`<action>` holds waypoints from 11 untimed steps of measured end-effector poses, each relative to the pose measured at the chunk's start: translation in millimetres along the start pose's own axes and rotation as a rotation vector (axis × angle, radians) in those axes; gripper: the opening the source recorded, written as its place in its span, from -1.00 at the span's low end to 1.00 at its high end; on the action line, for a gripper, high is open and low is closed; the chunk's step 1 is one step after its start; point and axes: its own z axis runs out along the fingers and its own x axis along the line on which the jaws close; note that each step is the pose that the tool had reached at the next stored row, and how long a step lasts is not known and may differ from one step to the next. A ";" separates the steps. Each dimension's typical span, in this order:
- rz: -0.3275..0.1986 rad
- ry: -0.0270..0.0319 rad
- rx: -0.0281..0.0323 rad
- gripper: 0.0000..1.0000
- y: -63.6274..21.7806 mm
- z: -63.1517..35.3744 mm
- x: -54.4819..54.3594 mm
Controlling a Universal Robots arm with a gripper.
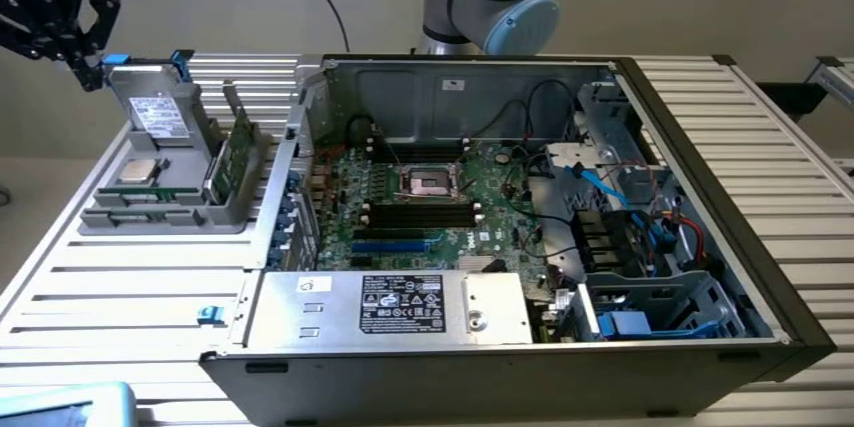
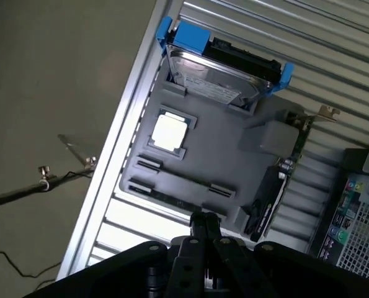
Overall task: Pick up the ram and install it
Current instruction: 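Pick up the ram and move it above insertion slot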
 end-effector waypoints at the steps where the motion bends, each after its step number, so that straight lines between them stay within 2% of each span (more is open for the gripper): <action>1: -0.019 0.0009 -0.0001 -0.78 0.0 0.0 0.0; 11: -0.199 0.0085 -0.0014 -0.78 0.0 0.0 0.0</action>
